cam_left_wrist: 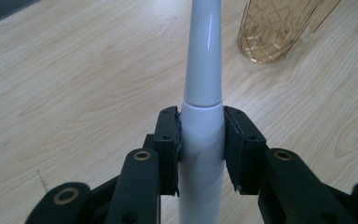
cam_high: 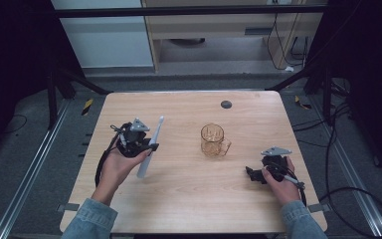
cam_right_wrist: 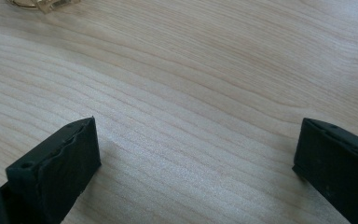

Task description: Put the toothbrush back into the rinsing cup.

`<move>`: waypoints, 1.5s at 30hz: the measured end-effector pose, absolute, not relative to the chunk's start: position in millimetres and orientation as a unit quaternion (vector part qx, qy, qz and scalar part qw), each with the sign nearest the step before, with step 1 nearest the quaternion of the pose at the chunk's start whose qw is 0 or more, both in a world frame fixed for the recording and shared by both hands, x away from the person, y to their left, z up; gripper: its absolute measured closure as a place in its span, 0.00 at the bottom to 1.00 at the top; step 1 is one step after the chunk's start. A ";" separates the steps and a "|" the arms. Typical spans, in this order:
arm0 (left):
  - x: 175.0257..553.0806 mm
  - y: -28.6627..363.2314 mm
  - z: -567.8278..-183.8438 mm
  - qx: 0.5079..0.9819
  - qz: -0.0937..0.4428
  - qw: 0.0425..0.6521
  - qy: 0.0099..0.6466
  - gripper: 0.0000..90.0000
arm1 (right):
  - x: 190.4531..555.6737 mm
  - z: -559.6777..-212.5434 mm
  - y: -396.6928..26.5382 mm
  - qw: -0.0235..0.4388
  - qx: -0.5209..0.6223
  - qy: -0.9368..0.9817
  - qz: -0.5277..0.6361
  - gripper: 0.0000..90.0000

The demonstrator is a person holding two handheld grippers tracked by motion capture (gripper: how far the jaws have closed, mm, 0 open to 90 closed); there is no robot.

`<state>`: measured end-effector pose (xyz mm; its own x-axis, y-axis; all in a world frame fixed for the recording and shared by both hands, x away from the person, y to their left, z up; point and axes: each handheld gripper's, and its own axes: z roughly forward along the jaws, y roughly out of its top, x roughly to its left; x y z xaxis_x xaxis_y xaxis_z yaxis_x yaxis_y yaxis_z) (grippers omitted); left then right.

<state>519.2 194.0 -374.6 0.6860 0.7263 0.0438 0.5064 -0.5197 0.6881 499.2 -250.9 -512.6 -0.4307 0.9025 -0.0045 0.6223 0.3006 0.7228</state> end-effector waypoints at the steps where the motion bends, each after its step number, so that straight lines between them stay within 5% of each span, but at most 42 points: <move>1: 519.9 193.3 -373.6 0.855 0.166 0.334 0.361 0.75 | 499.2 -512.6 -250.9 0.212 0.490 0.778 0.331 0.00; 45: 547.7 137.1 -338.1 0.848 0.182 0.378 0.324 0.75 | 500.9 -512.6 -248.6 0.214 0.495 0.775 0.330 0.00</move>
<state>547.7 137.1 -338.1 0.7232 0.6877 0.0640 0.4120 -0.5039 0.7592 500.9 -248.6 -512.6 -0.4178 0.9085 -0.0056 0.6261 0.2924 0.7228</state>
